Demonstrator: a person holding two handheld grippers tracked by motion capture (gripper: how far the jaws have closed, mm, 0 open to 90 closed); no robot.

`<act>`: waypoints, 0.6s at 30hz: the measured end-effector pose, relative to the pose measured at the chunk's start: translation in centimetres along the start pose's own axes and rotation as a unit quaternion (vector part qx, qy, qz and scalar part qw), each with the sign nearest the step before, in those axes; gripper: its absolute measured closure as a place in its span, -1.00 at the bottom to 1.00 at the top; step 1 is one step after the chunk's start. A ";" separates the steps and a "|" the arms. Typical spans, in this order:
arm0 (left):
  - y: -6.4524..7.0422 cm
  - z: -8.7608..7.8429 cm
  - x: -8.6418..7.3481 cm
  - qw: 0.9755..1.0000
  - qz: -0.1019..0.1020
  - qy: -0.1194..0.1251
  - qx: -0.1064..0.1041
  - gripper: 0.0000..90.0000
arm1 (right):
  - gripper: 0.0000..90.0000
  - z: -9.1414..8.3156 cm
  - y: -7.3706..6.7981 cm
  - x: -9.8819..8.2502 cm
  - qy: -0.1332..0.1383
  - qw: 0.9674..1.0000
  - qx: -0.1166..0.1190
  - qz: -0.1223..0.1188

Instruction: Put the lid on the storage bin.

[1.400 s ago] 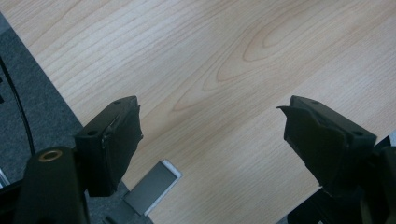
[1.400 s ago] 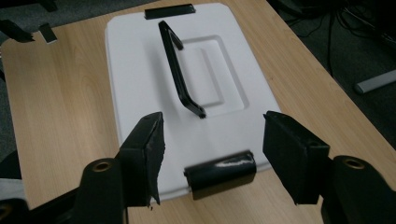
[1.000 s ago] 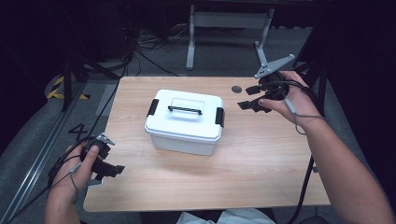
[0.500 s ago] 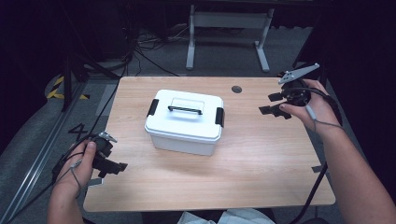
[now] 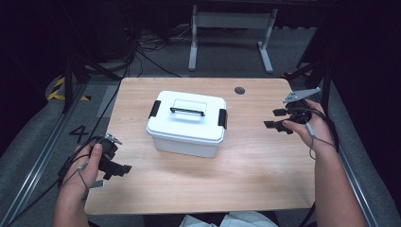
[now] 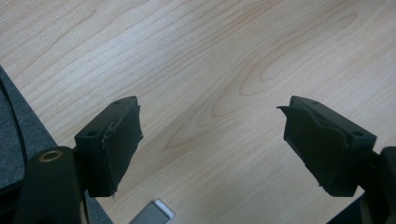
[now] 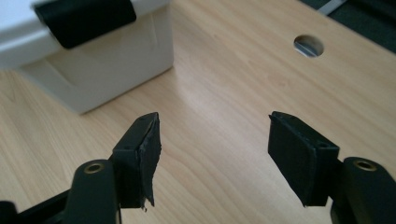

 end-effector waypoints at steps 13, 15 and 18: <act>-0.3 0.1 0.5 1.000 -0.012 0.012 0.011 -0.57 | -0.24 3.6 1.9 -3.6 -0.047 0.998 -0.007 0.029; -0.3 0.1 0.5 1.000 -0.011 0.012 0.009 -0.58 | -0.24 4.2 1.9 -3.9 -0.049 0.998 0.000 0.032; -0.4 0.2 0.7 1.000 -0.012 0.016 0.010 -0.58 | -0.24 5.2 1.9 -4.3 -0.054 0.998 0.007 0.034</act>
Point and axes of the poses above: each handheld gripper's, and its own axes: z roughly forward along the jaws, x roughly out of its top, y roughly to its right, the point moved 9 cm from there along z, roughly forward along the jaws, and after that the axes turned 12 degrees about -y, right-handed, at the moved point
